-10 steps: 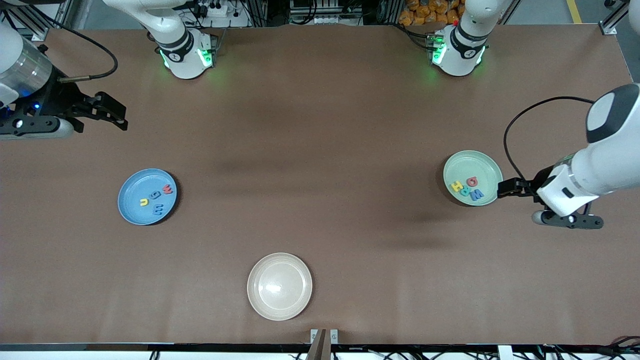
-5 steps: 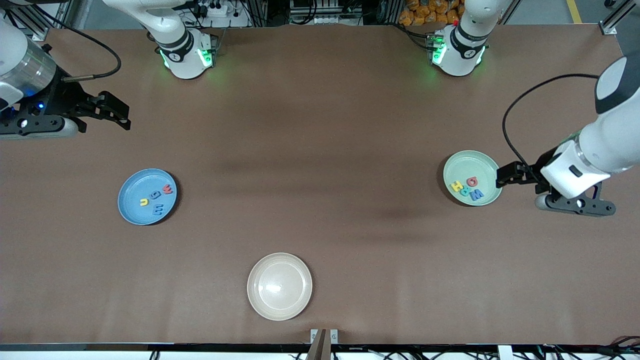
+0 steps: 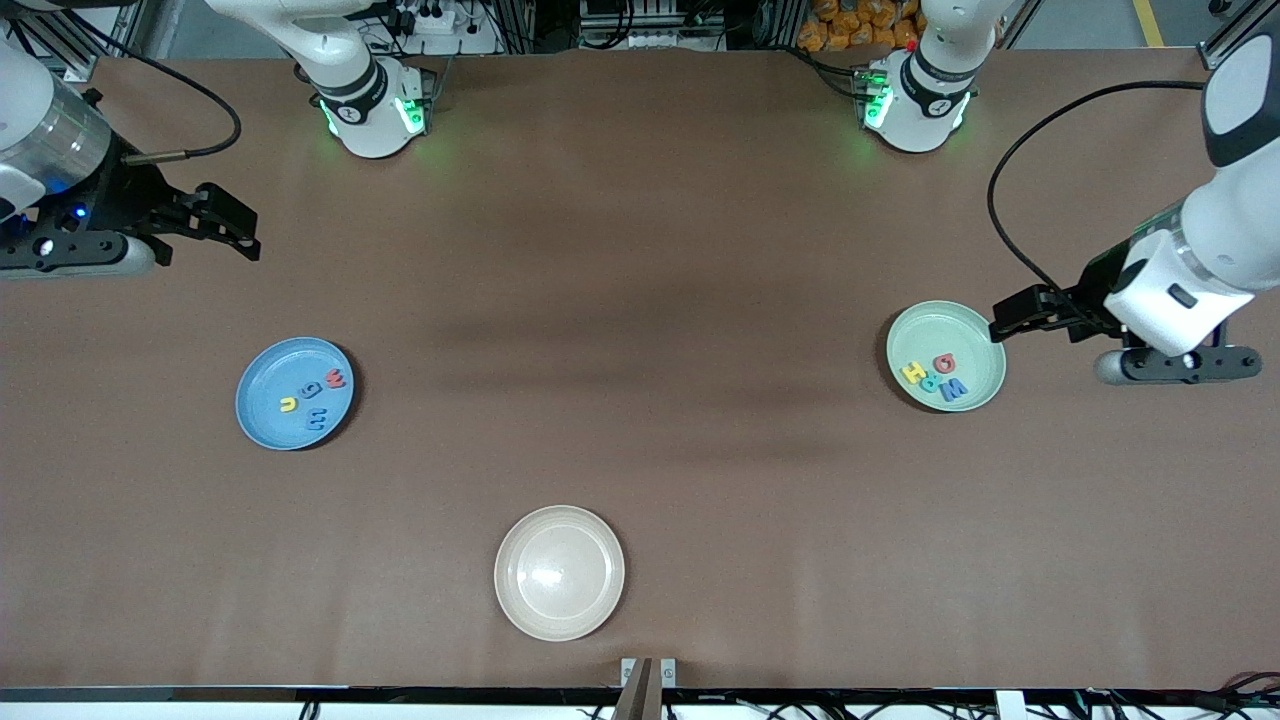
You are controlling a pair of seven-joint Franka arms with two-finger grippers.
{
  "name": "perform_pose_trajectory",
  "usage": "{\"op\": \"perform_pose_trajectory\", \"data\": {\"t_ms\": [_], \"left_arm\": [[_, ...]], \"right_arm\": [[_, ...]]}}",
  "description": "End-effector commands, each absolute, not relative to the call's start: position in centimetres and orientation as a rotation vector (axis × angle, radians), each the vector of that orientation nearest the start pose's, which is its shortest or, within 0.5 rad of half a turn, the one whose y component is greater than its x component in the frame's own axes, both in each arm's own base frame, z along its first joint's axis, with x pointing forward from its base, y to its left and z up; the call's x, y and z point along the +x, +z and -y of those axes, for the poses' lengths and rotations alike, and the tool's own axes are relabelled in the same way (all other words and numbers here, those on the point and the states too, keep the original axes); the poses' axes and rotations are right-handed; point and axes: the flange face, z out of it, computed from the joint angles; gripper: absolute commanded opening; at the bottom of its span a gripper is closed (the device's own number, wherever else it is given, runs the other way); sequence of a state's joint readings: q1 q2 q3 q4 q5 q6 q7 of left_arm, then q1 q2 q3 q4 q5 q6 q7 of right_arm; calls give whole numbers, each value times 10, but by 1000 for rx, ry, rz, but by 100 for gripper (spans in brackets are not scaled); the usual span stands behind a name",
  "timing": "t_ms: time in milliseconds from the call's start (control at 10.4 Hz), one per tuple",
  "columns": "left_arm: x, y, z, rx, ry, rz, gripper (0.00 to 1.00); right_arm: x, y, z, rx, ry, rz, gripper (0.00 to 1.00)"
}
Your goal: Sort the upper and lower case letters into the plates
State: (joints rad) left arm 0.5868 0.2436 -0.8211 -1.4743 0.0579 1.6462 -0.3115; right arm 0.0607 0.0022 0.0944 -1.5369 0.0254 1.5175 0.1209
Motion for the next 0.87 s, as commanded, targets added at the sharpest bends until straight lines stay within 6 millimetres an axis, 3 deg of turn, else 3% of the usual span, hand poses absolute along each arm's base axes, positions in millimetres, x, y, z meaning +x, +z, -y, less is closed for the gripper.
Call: {"op": "perform_pose_trajectory", "data": {"t_ms": [0, 386, 772], "left_arm": [[593, 593, 76, -3208, 13, 220, 100], [575, 613, 53, -3168, -6, 321, 100], [569, 623, -28, -3132, -4, 467, 100]], "right_arm": [[544, 639, -89, -3128, 30, 37, 100], [544, 639, -87, -3128, 30, 30, 100], [544, 639, -90, -3129, 29, 40, 100]]}}
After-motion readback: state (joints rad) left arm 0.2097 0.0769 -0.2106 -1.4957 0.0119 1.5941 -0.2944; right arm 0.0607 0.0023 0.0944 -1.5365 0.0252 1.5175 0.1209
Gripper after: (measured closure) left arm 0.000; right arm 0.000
